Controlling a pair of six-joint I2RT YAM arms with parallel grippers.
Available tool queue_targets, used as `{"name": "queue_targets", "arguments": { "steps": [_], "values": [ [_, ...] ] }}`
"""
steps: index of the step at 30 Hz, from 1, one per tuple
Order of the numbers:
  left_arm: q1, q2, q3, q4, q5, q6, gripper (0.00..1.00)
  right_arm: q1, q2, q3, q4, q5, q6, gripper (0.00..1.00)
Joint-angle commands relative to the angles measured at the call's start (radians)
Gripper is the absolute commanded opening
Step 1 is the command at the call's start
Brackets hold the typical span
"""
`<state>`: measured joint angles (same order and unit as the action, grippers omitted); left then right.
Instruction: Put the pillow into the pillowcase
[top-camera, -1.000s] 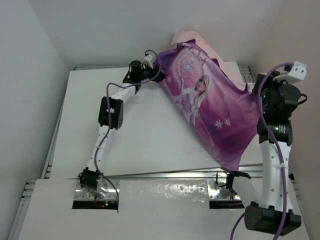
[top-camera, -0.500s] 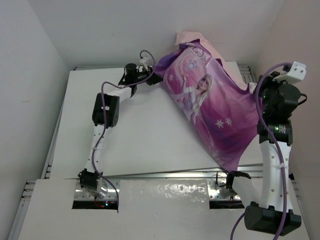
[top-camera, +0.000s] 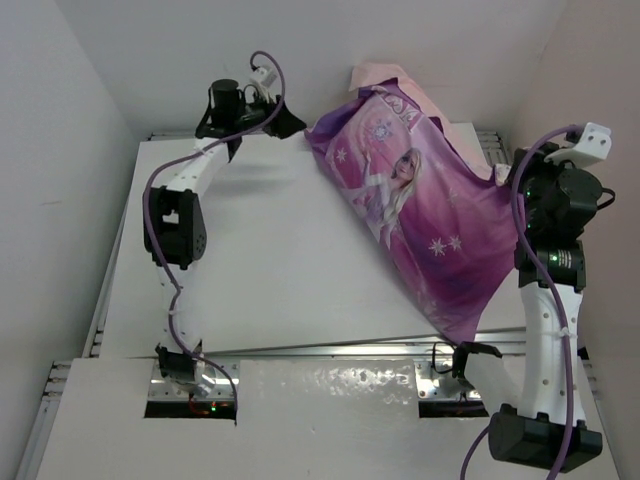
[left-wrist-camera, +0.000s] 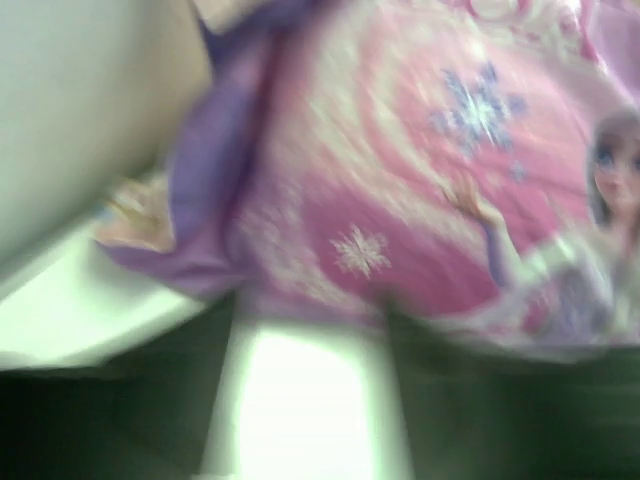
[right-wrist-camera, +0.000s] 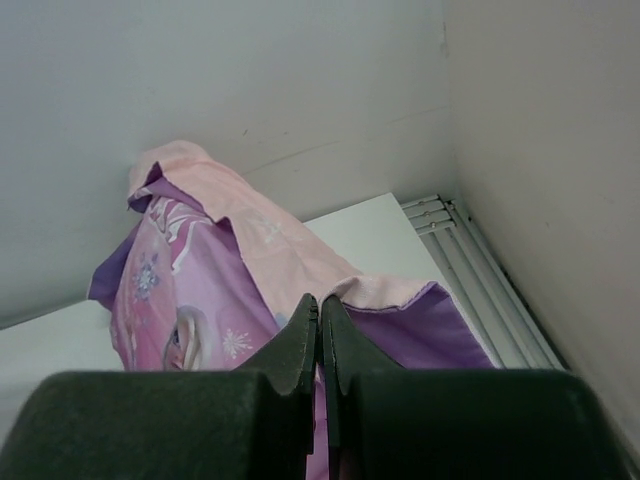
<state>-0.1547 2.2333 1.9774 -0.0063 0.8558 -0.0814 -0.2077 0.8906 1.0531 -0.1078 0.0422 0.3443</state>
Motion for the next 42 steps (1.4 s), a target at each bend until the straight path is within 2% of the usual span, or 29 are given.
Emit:
{"name": "queue_targets", "arguments": {
  "steps": [1, 2, 3, 5, 7, 10, 16, 21, 25, 28, 30, 31, 33, 34, 35, 36, 37, 42],
  "values": [
    [-0.025, 0.06, 0.017, 0.032, -0.15, 0.059, 0.7, 0.002, -0.012, 0.012, 0.095, -0.085, 0.051, 0.0],
    [-0.034, 0.104, 0.046, 0.055, -0.144, 0.027, 0.97, 0.002, -0.018, -0.001, 0.099, -0.093, 0.061, 0.0],
    [-0.042, 0.191, 0.104, 0.102, -0.136, -0.007, 1.0, 0.002, -0.024, -0.005, 0.099, -0.1, 0.068, 0.0],
    [-0.055, 0.282, 0.132, 0.242, -0.155, -0.131, 1.0, 0.004, -0.041, -0.016, 0.088, -0.126, 0.091, 0.0],
    [-0.069, 0.319, 0.139, 0.319, -0.256, -0.199, 1.0, 0.004, -0.056, -0.016, 0.05, -0.142, 0.099, 0.0],
    [-0.094, 0.383, 0.214, 0.344, -0.412, -0.118, 1.0, 0.004, -0.074, -0.015, -0.001, -0.137, 0.081, 0.0],
    [-0.1, 0.472, 0.281, 0.538, -0.501, -0.045, 1.0, 0.004, -0.062, 0.011, -0.07, -0.12, 0.058, 0.0],
    [-0.118, 0.532, 0.294, 0.633, -0.469, 0.028, 1.0, 0.005, -0.025, 0.016, -0.081, -0.123, 0.062, 0.0],
    [-0.124, 0.583, 0.31, 0.726, -0.457, -0.021, 1.0, 0.024, 0.002, 0.004, -0.064, -0.125, 0.05, 0.0],
    [-0.137, 0.673, 0.447, 0.689, -0.391, -0.031, 0.99, 0.094, 0.025, 0.022, -0.075, -0.076, -0.014, 0.0],
    [-0.149, 0.698, 0.468, 0.684, -0.339, -0.02, 0.97, 0.16, 0.036, 0.048, -0.108, -0.009, -0.051, 0.0],
    [-0.164, 0.695, 0.46, 0.683, -0.296, -0.003, 0.9, 0.177, 0.044, 0.054, -0.116, 0.008, -0.077, 0.0],
    [-0.181, 0.658, 0.422, 0.669, -0.299, 0.041, 0.82, 0.2, 0.045, 0.056, -0.119, 0.034, -0.088, 0.0],
    [-0.198, 0.648, 0.411, 0.661, -0.288, 0.064, 0.69, 0.2, 0.042, 0.053, -0.11, 0.036, -0.087, 0.0],
    [-0.203, 0.637, 0.411, 0.646, -0.276, 0.075, 0.6, 0.2, 0.041, 0.051, -0.106, 0.039, -0.087, 0.0],
    [-0.204, 0.635, 0.413, 0.647, -0.241, 0.051, 0.42, 0.2, 0.039, 0.051, -0.105, 0.039, -0.084, 0.0],
    [-0.201, 0.628, 0.41, 0.652, -0.238, 0.02, 0.01, 0.2, 0.038, 0.051, -0.104, 0.039, -0.085, 0.0],
    [-0.139, 0.474, 0.207, 0.75, -0.151, -0.214, 0.0, 0.2, 0.015, 0.054, -0.116, 0.041, -0.09, 0.0]
  ]
}}
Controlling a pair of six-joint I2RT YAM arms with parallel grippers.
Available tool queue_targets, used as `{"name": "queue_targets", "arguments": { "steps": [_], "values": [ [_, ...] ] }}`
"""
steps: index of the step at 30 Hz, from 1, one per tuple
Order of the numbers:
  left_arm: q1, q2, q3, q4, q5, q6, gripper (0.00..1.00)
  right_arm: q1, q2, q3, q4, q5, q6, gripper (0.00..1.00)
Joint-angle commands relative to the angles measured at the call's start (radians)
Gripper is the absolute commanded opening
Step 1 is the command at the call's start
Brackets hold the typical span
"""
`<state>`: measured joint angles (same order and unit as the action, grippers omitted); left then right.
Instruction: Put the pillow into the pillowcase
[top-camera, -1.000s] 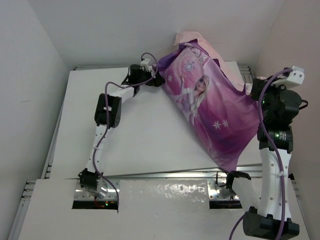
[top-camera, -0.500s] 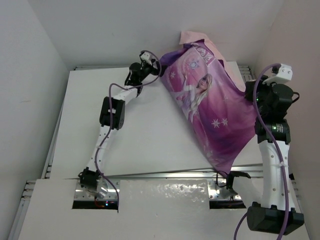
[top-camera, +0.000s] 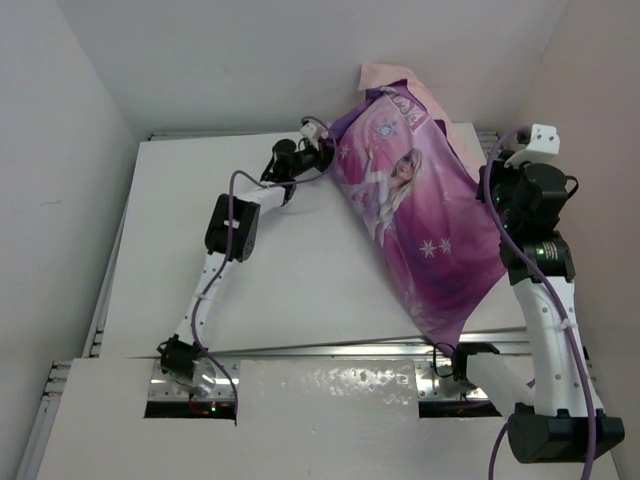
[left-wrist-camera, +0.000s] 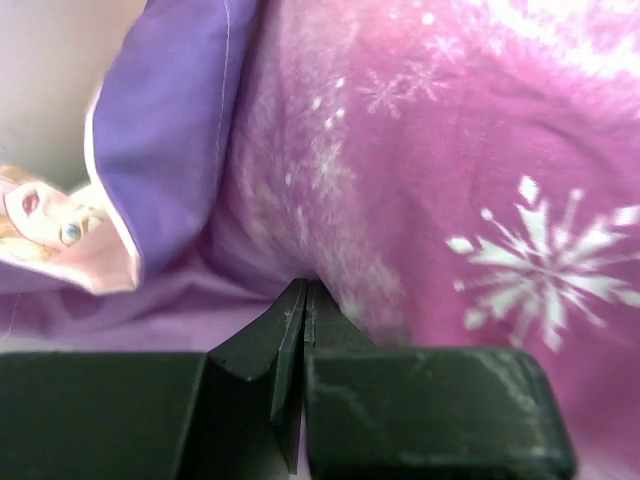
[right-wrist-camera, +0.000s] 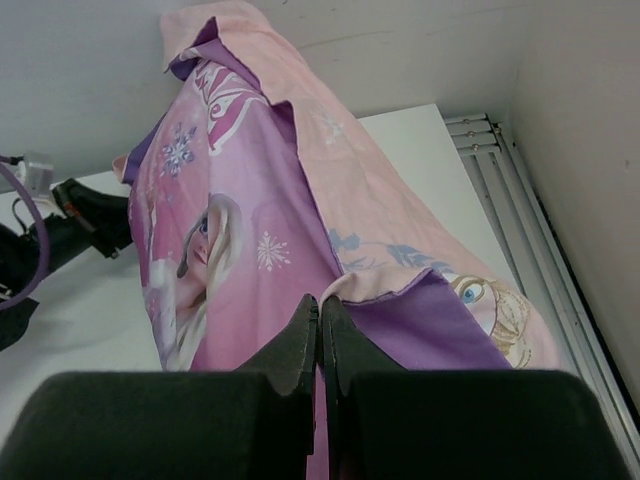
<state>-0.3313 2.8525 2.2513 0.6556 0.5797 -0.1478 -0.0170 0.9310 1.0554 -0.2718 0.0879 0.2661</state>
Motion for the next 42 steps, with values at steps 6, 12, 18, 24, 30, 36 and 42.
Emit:
{"name": "queue_targets", "arguments": {
  "steps": [6, 12, 18, 24, 30, 36, 42],
  "values": [
    [0.141, -0.378, -0.291, -0.158, 0.233, -0.139, 0.0, 0.009, -0.09, 0.008, 0.068, -0.007, -0.019, 0.0],
    [0.152, -0.668, -0.617, -0.464, 0.321, 0.103, 0.0, 0.009, -0.149, -0.028, 0.079, -0.033, -0.013, 0.0],
    [0.127, -0.771, -0.653, -0.634, 0.266, 0.249, 0.0, 0.035, -0.152, -0.006, 0.046, -0.102, -0.001, 0.0],
    [0.136, -0.803, -0.579, -0.623, 0.198, 0.157, 0.0, 0.107, -0.15, -0.099, 0.074, -0.456, 0.163, 0.0],
    [0.178, -0.854, -0.536, -0.657, 0.126, 0.203, 0.3, 0.539, 0.001, 0.011, -0.324, -0.498, -0.145, 0.0],
    [0.181, -0.887, -0.535, -0.734, 0.094, 0.22, 0.55, 0.704, 0.258, 0.061, -0.503, -0.289, -0.173, 0.7],
    [0.166, -0.906, -0.654, -0.717, 0.117, 0.186, 0.64, 0.72, 0.183, 0.167, -0.008, -0.355, 0.054, 0.99]
  ]
}}
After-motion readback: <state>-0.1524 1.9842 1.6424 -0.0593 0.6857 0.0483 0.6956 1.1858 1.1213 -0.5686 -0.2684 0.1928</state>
